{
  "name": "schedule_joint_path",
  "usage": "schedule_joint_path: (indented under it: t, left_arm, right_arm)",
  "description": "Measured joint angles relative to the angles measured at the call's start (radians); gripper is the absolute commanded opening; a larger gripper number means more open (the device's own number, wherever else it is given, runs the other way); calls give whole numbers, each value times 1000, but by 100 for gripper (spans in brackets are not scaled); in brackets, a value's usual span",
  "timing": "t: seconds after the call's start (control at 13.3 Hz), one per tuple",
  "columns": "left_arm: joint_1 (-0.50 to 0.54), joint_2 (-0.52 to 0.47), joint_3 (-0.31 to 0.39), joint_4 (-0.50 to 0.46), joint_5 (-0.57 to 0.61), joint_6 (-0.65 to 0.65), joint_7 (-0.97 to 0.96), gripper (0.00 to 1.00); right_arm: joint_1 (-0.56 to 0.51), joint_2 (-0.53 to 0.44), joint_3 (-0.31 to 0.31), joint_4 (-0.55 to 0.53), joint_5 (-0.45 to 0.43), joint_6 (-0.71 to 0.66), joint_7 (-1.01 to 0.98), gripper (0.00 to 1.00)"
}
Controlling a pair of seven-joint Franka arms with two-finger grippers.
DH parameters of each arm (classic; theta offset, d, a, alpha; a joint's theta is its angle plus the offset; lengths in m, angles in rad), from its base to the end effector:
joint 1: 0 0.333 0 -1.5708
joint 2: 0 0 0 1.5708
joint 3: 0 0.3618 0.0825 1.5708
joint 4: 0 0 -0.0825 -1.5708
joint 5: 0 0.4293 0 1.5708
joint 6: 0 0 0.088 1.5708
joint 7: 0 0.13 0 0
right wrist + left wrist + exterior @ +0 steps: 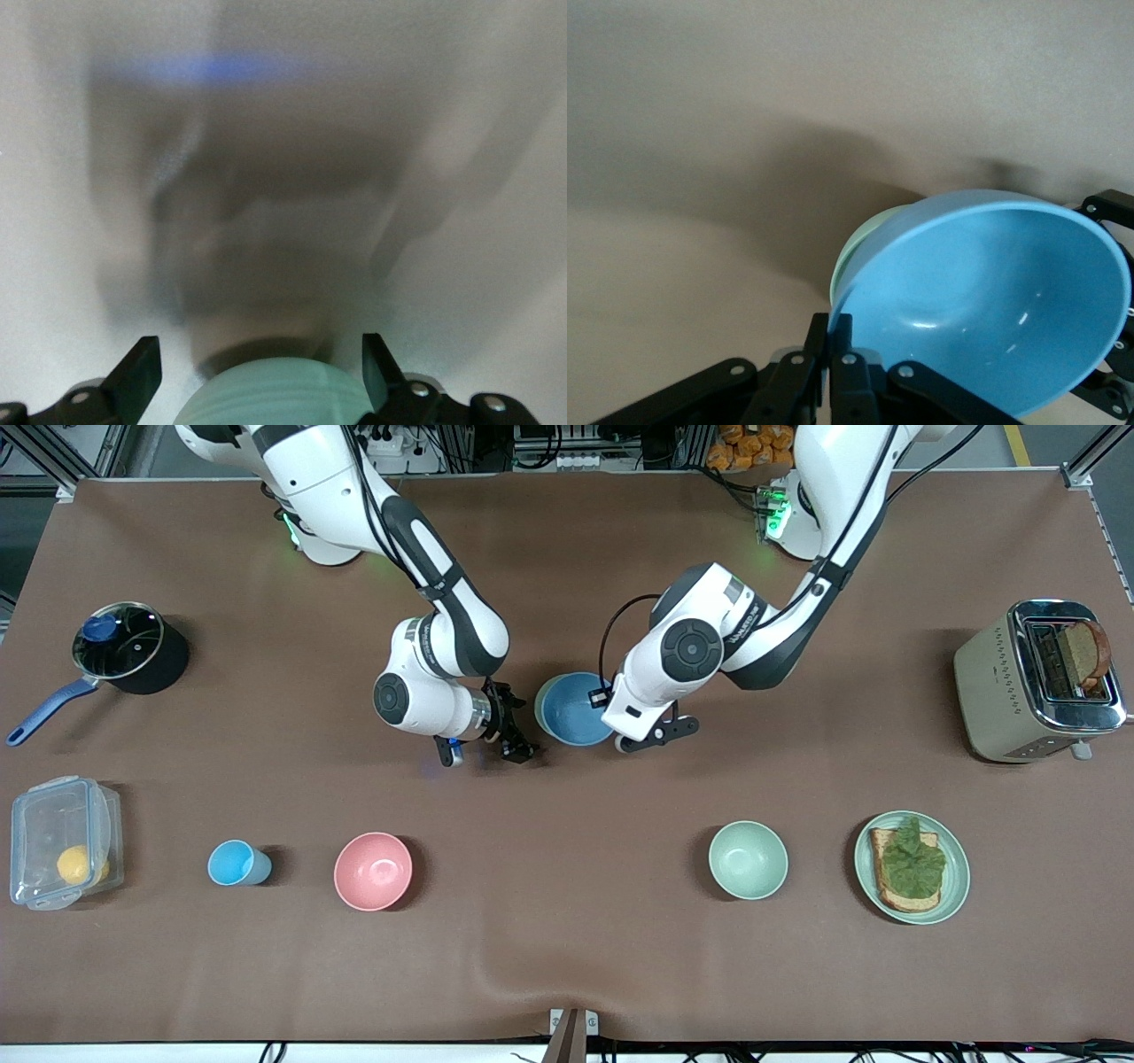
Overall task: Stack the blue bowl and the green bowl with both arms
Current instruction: 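Lower the blue bowl into the green bowl with the left gripper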
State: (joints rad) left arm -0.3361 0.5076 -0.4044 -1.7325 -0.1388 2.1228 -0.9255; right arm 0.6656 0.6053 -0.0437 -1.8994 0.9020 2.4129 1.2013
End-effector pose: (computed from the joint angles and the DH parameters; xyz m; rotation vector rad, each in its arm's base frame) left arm 0.5355 -0.4669 0.2957 2.9311 0.4455 -0.4251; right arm 0.5405 0.4087 0.1547 -2.2363 1.6816 0.6726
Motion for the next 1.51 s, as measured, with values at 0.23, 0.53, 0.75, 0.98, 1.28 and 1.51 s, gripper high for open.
schedule_joint_path:
  t: [0.23, 0.53, 0.75, 0.98, 1.28, 1.51]
  left_arm:
    - [-10, 13, 0, -23, 0, 47, 0, 0]
    - [-22, 25, 0, -51, 0, 86, 0, 0]
    - [-35, 33, 0, -54, 0, 96, -2, 0]
    - [-36, 42, 0, -55, 0, 97, -3, 0]
    - [-38, 55, 0, -57, 0, 113, -3, 0]
    - [-50, 67, 0, -58, 0, 119, -3, 0]
  right_arm:
    - [4, 0, 1, 0, 0, 0, 0, 100]
    - [12, 0, 1, 0, 0, 7, 0, 100]
    - [15, 0, 1, 0, 0, 12, 0, 100]
    - [16, 0, 1, 0, 0, 12, 0, 100]
    - [16, 0, 1, 0, 0, 13, 0, 100]
    - [18, 0, 1, 0, 0, 13, 0, 100]
